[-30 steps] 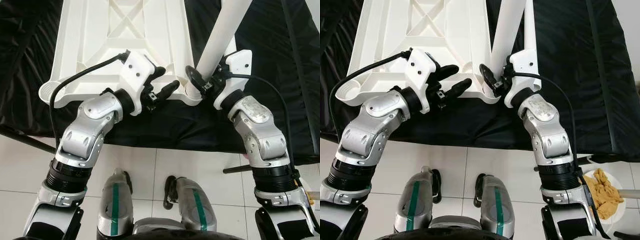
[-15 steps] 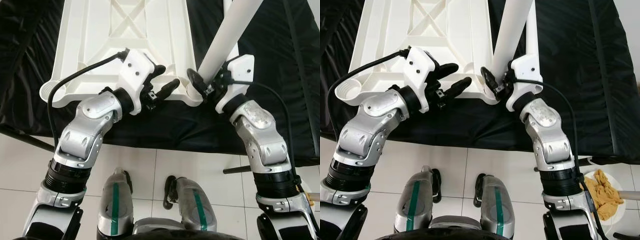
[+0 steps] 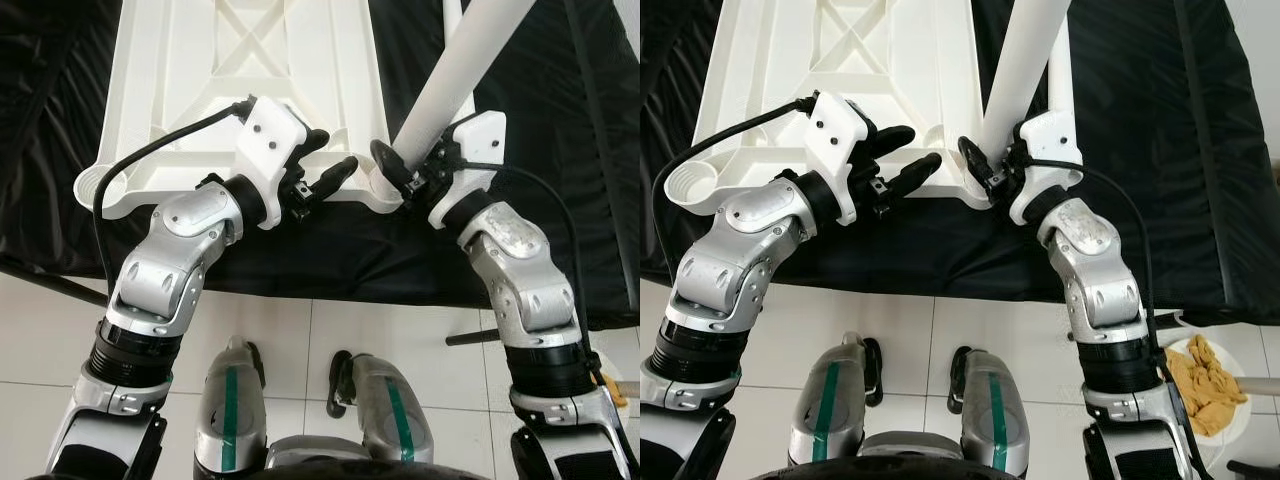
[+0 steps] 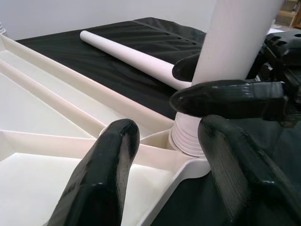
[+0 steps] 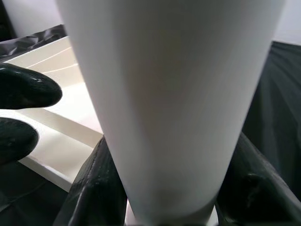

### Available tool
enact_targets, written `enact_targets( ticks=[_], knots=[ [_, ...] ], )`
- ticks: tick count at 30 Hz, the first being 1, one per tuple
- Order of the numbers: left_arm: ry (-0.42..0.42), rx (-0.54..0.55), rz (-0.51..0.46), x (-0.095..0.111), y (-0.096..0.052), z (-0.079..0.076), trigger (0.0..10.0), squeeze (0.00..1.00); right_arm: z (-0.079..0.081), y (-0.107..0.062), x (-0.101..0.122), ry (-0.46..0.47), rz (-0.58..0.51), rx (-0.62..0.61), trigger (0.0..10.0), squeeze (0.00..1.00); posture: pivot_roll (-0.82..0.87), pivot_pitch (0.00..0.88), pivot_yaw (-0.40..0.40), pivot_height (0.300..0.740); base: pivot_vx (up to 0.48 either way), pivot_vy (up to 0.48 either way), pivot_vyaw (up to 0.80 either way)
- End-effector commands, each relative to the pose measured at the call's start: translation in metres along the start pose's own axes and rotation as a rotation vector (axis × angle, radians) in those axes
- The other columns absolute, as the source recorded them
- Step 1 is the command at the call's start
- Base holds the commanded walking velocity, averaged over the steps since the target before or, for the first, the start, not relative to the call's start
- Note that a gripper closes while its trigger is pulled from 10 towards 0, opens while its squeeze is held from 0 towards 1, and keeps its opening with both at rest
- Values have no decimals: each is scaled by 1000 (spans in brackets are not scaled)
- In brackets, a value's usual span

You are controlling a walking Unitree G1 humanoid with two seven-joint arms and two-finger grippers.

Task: Building children table

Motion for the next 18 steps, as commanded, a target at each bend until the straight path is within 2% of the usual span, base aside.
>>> enact_targets(
  ticks=[1,18],
  knots=[
    [1,24,-7,5,0,0,10000,0,-20,-2,-35,120,150,-102,10000,0,79,131,-34,740,0,0,0],
    [-5,33,-8,7,-1,0,10000,0,-26,-1,-41,154,147,-148,10000,0,86,135,-38,740,0,0,0]
  ],
)
Point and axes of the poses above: a point about 5 cm out from each wrist's last joint towards the gripper, its own y axis pointing out of the wrist towards the gripper, its own x axis along the axis of the wrist's last joint, z = x × y, the point moved 4 cm from there along y, pointing out of the wrist towards the gripper, and after that the axes turned 15 degrees about y, right-handed, at the moved point
